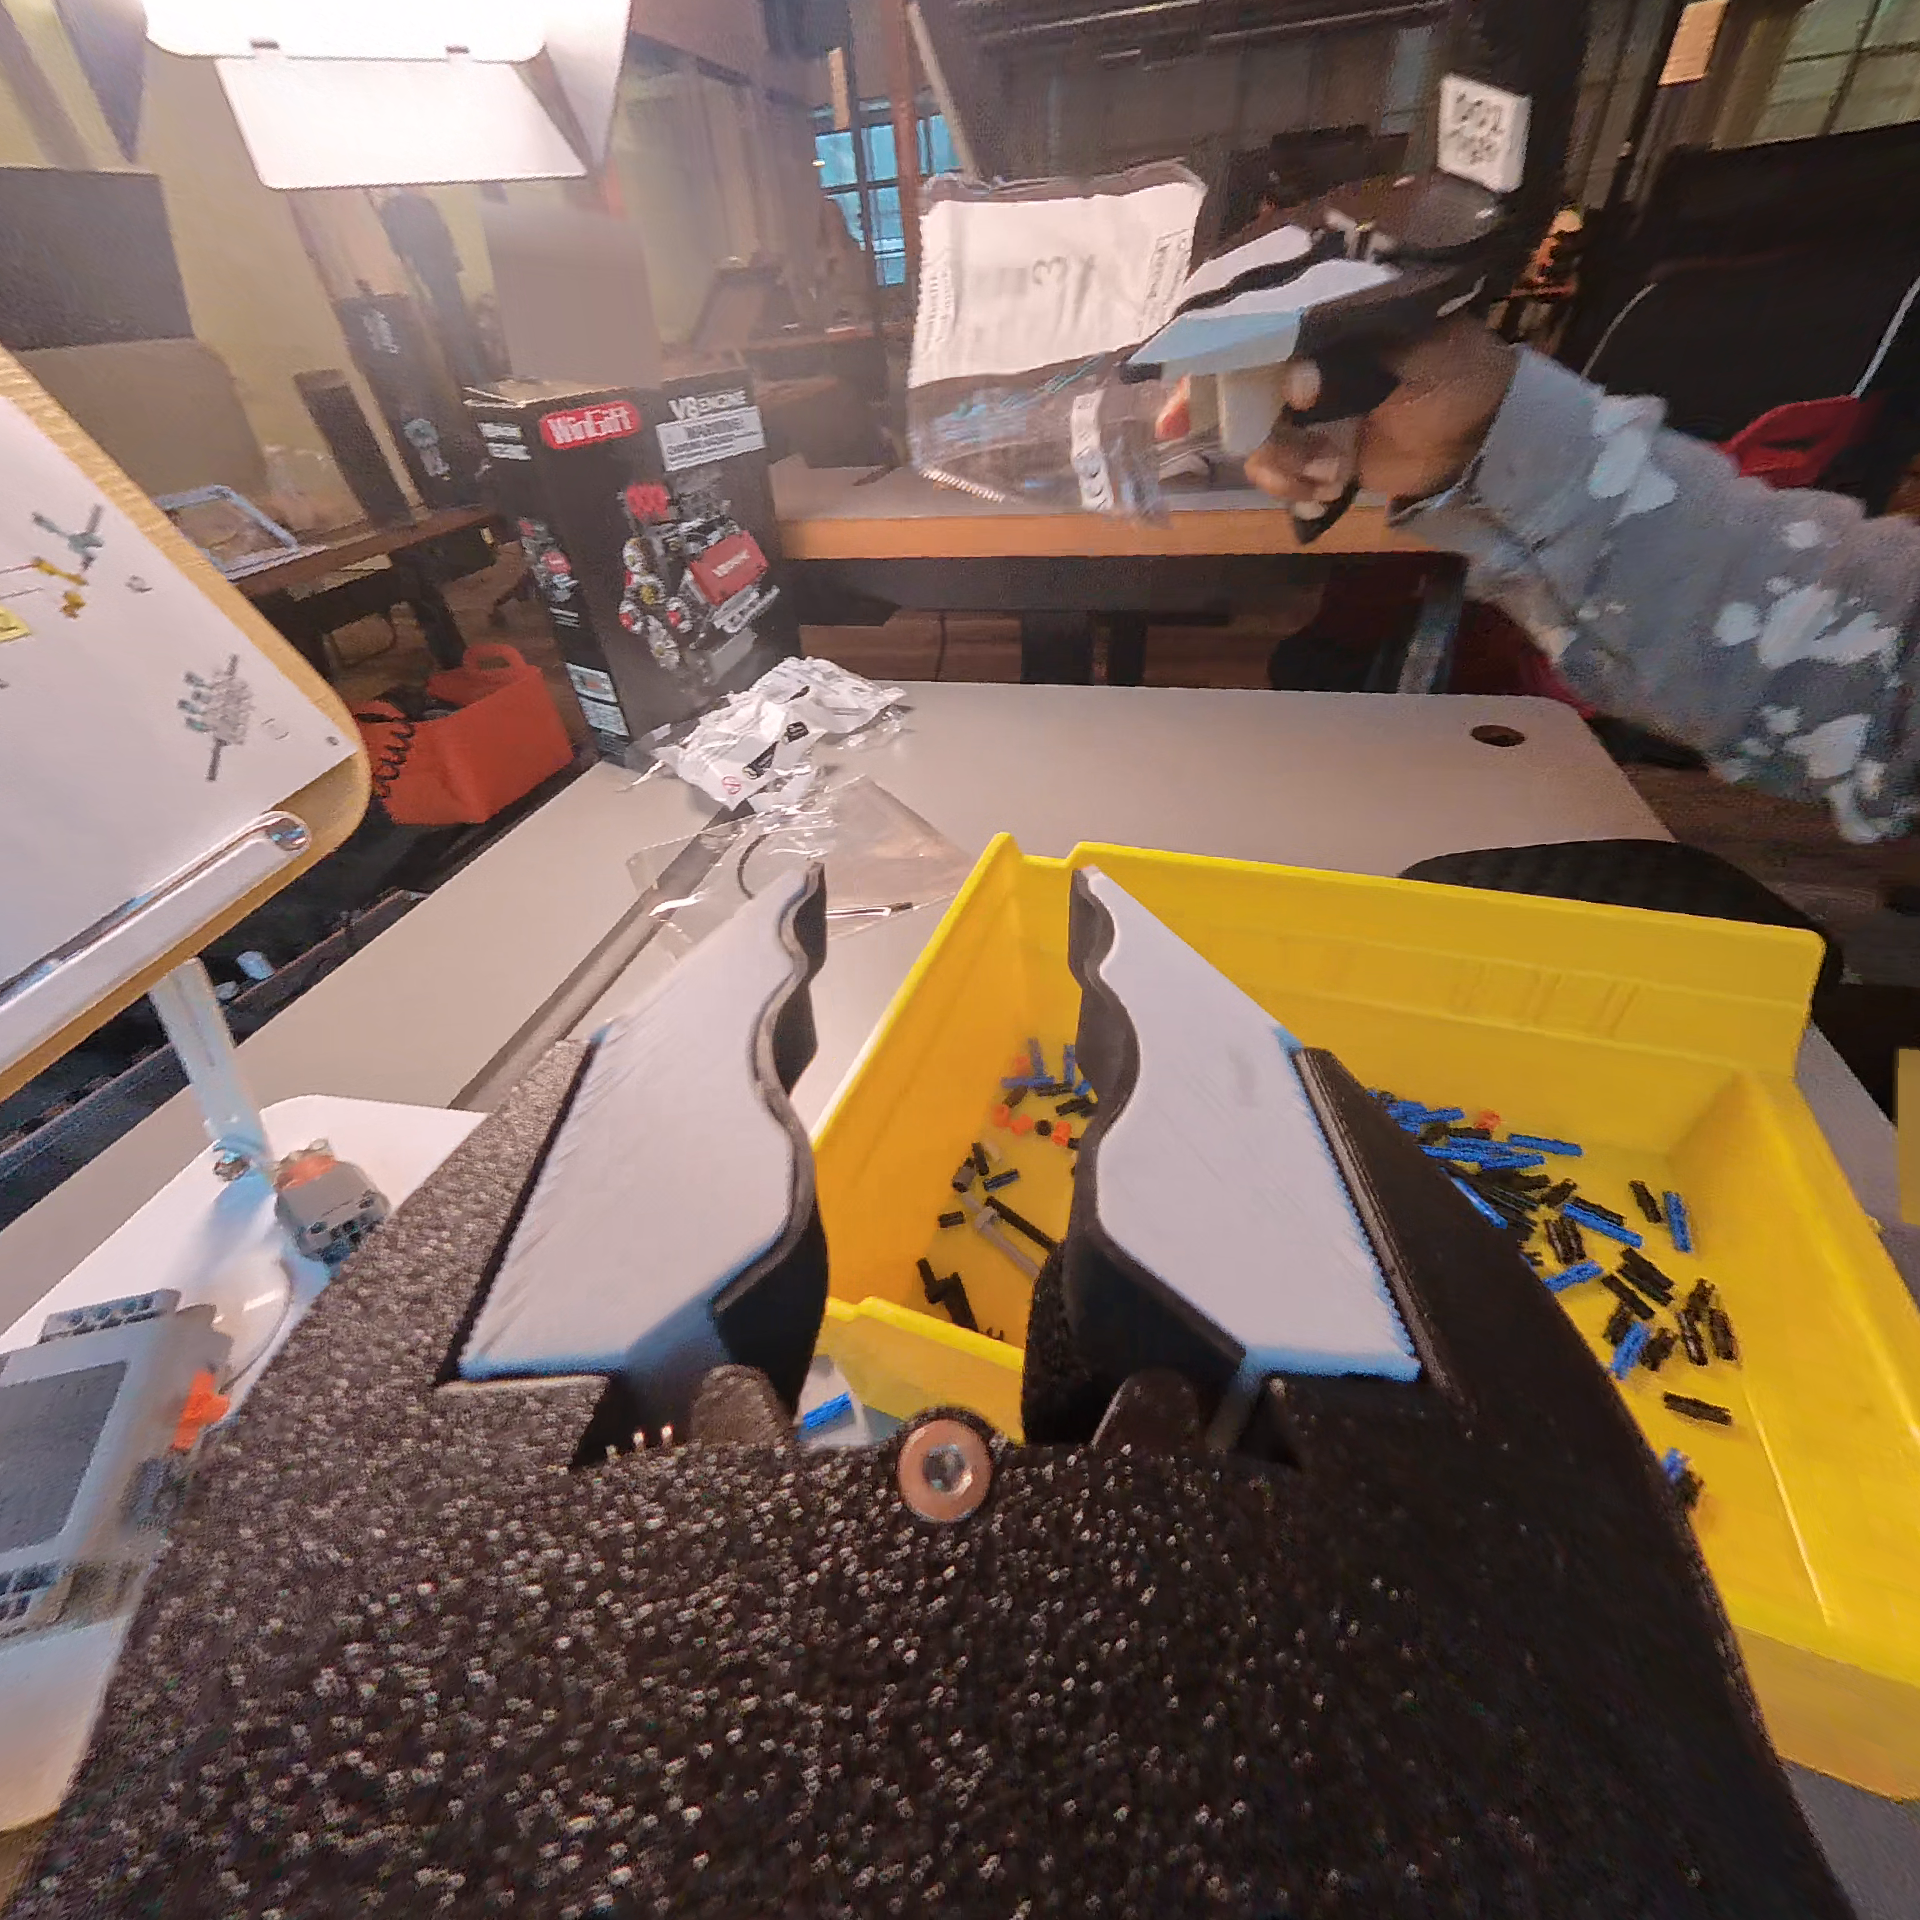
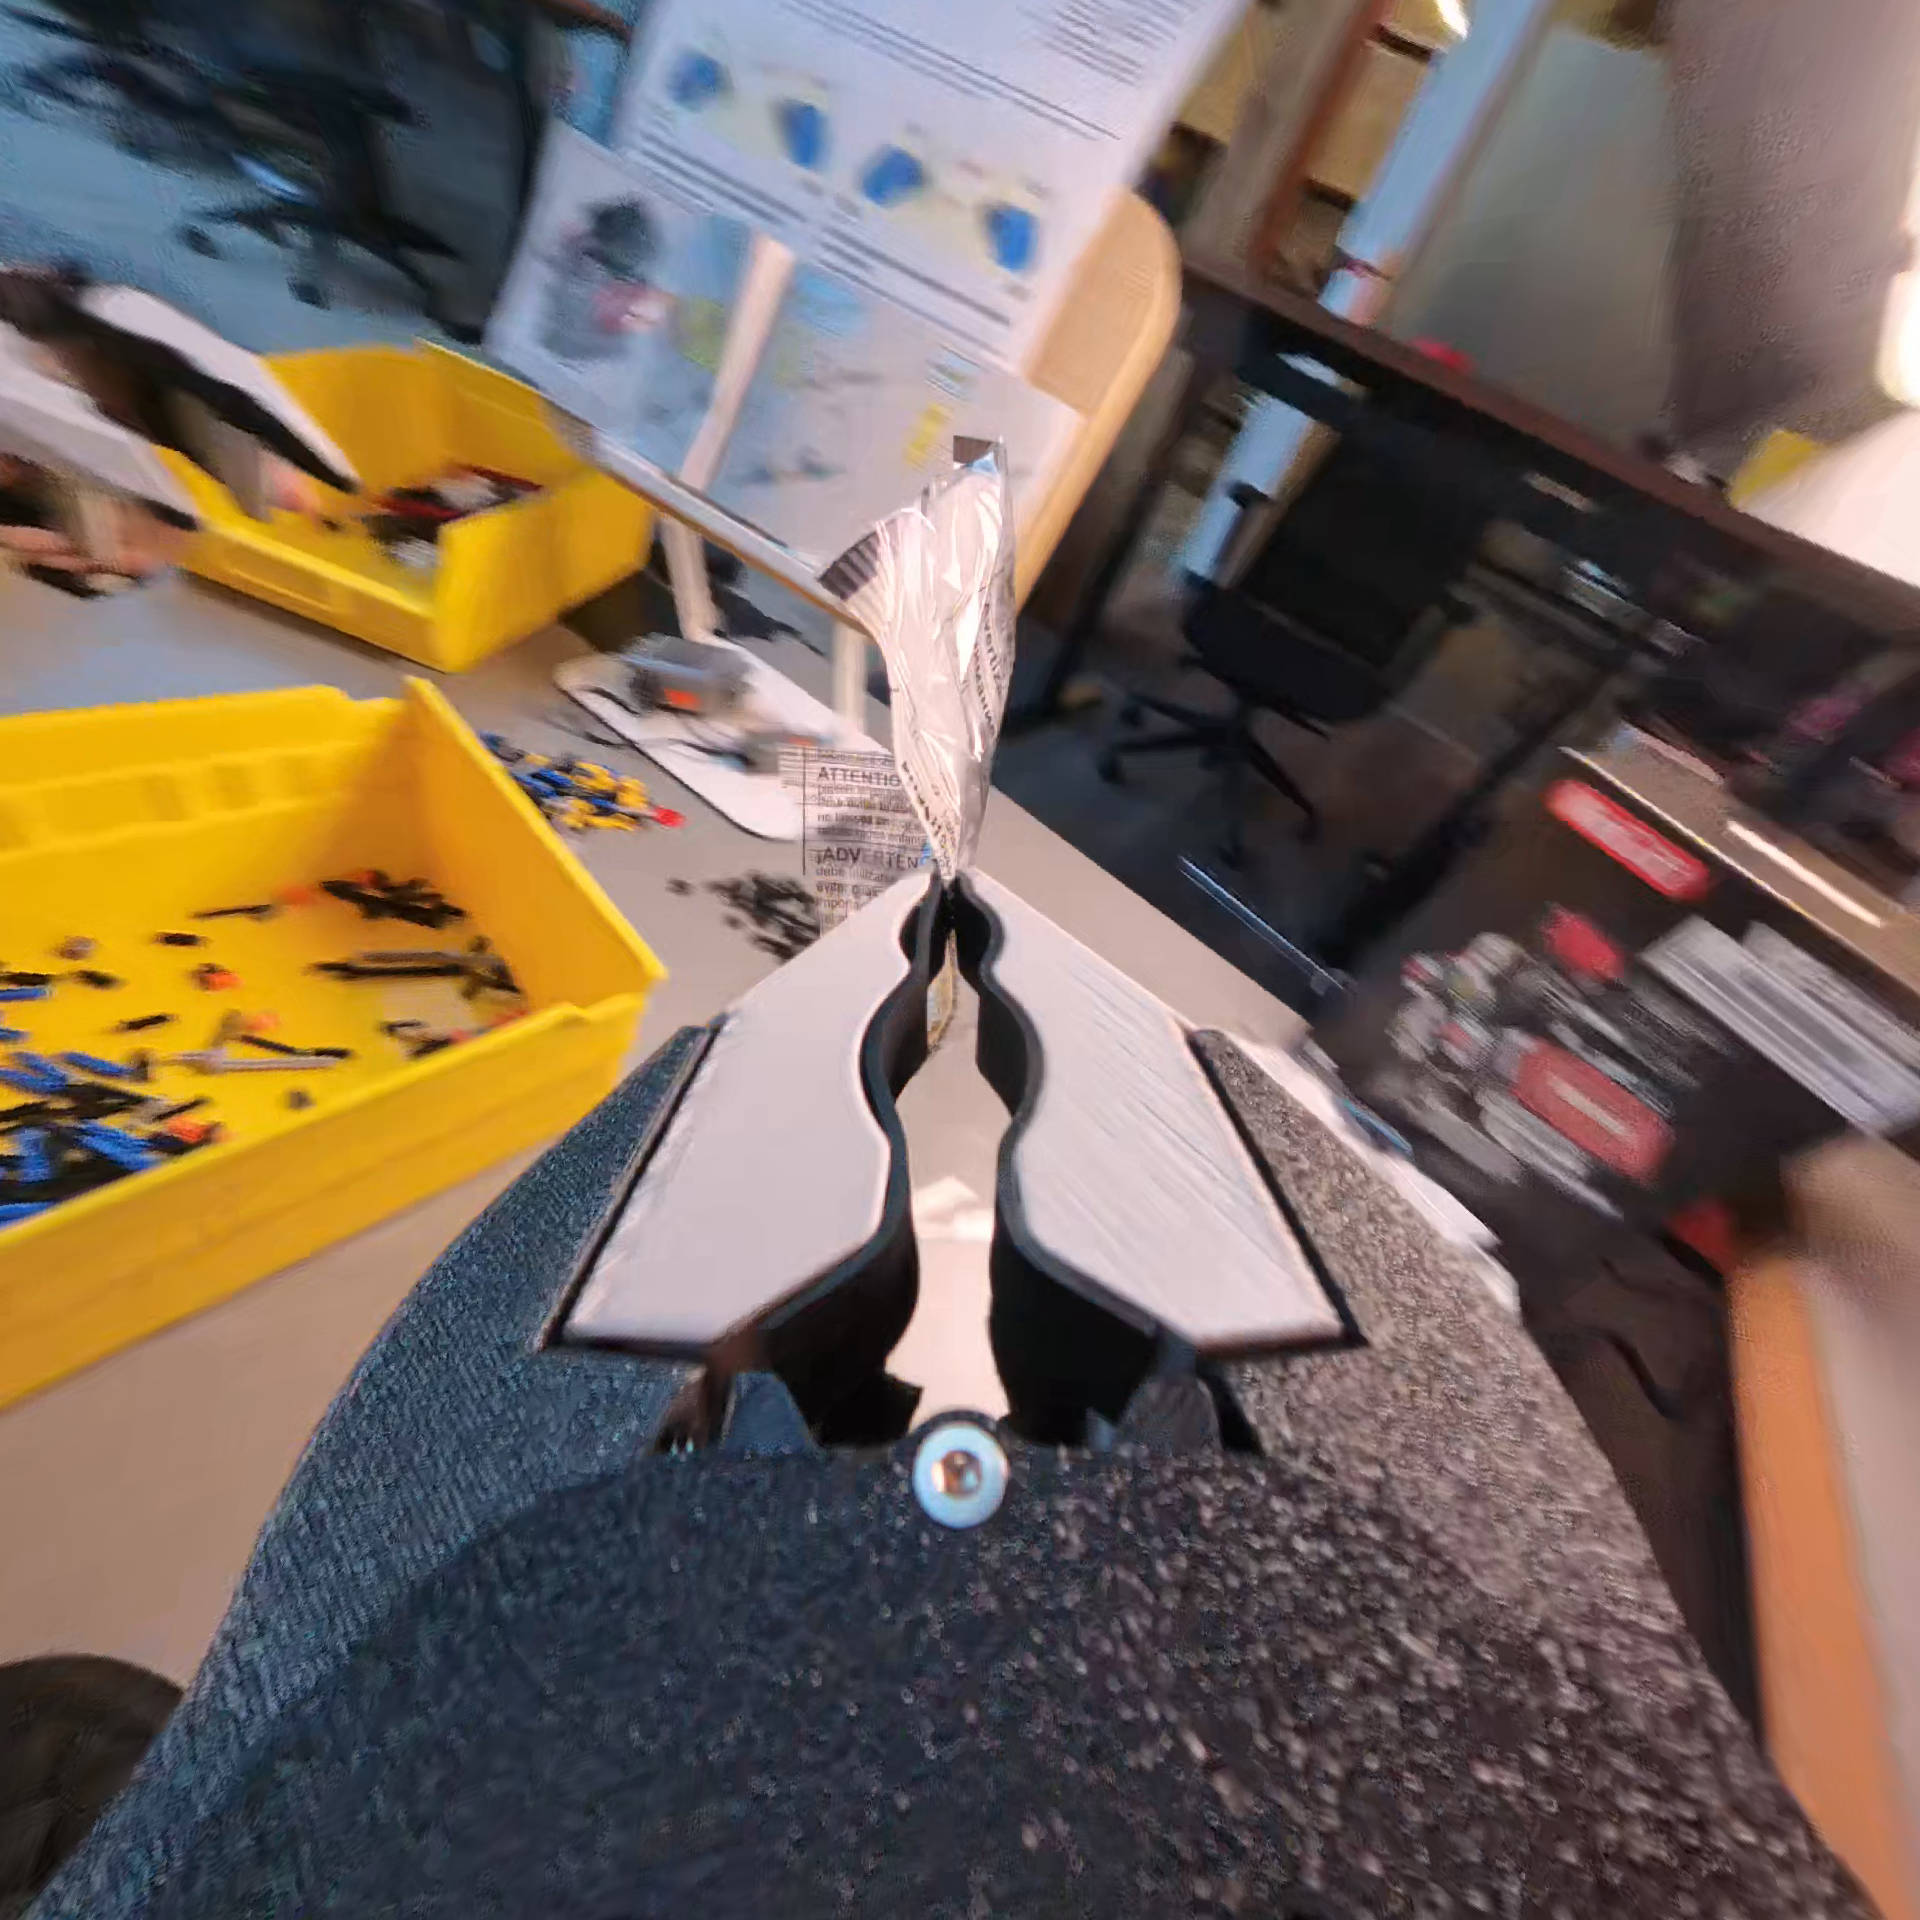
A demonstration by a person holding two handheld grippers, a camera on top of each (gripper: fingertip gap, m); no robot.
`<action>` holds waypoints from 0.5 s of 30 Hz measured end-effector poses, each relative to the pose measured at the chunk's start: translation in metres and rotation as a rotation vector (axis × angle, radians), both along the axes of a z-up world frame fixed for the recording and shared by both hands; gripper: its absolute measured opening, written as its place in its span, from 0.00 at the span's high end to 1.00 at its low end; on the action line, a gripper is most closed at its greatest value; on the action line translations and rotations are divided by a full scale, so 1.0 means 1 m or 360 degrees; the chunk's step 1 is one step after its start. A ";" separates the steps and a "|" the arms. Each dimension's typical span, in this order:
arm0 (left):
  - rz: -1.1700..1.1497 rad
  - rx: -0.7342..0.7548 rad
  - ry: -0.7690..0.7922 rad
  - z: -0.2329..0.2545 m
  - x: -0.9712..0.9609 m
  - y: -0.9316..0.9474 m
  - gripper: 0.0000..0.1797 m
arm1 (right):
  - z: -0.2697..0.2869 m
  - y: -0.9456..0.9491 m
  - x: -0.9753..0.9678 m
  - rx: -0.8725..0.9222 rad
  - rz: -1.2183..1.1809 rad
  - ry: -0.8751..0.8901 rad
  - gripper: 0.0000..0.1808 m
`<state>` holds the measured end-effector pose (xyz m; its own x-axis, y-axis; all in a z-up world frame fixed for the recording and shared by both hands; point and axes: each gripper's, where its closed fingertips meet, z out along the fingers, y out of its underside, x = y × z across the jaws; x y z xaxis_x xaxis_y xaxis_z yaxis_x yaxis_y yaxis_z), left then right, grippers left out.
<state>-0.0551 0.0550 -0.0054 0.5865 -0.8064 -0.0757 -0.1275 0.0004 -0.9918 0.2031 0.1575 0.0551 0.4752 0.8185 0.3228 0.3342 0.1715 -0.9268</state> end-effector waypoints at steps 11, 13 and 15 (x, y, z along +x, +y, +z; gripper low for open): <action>0.0064 -0.0126 0.0039 -0.025 0.013 0.012 0.82 | 0.097 0.141 0.291 -0.0622 -0.1032 0.0342 1.00; 0.0028 -0.0191 0.0009 -0.029 0.019 0.009 0.81 | 0.089 0.172 0.306 -0.0845 -0.1053 0.0422 1.00; -0.0004 -0.0255 -0.0103 -0.027 0.021 0.005 0.81 | 0.068 0.200 0.318 -0.1050 -0.1115 0.0335 1.00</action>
